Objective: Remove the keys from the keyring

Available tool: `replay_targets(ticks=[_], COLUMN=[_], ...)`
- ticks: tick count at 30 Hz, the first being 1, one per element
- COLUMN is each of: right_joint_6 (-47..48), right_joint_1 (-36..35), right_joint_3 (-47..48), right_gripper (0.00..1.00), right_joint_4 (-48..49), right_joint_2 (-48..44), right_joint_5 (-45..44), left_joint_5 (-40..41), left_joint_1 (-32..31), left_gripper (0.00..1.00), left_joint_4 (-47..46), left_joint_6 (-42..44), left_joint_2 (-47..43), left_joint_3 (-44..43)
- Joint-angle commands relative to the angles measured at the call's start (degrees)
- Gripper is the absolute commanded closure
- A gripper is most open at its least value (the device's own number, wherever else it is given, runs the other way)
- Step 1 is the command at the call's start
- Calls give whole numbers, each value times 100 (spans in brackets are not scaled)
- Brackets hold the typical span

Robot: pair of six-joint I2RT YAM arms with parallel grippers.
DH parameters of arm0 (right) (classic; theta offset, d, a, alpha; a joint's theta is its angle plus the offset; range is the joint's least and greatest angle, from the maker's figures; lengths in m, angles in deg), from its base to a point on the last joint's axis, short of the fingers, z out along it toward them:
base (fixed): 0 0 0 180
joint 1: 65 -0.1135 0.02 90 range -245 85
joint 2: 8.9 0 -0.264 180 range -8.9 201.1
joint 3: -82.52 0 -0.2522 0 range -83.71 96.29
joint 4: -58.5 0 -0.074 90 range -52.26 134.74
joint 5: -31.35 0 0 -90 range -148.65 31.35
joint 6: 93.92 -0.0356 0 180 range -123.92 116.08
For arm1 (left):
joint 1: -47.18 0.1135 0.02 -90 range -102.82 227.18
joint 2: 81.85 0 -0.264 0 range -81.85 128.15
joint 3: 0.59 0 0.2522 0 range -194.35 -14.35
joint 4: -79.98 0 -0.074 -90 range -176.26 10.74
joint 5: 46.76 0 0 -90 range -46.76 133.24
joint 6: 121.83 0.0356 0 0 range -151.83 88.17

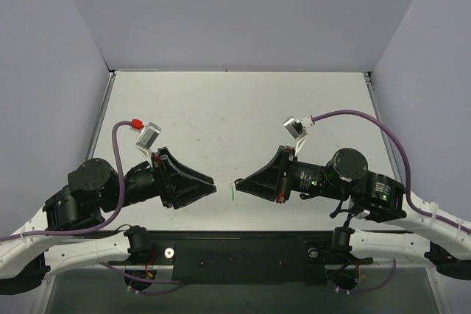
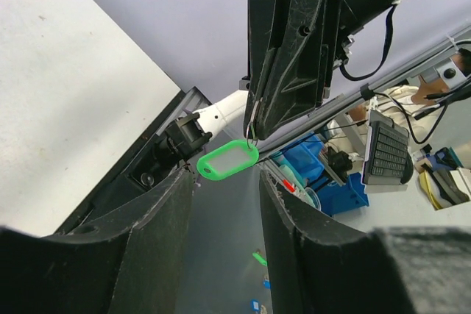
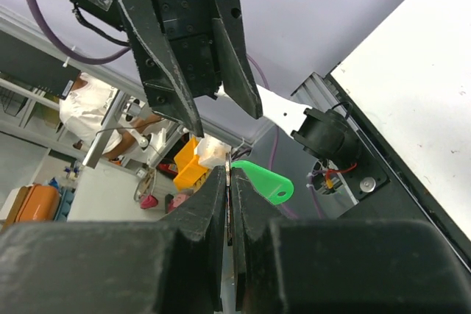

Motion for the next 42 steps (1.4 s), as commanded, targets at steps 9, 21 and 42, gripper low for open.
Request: replay_targets(ticks=[9, 21, 42], right_joint_6=[-45, 25, 113], right_joint_1=[-82, -126, -143], right_joint_3=[-27, -53, -18], right_gripper=[100, 100, 100], right_joint_4=[400, 198, -30], right_joint_2=[-202, -333, -316], right_joint_5=[171, 30, -40], left_joint_5=[-591, -723, -960], left_joint_1=[-19, -19, -19], left_gripper=[54, 59, 67], left_joint_4=[-839, -1164, -1287], left_joint_6=[66, 5, -127], left_joint_2=[473, 658, 895], left_joint_3=[-152, -117, -152])
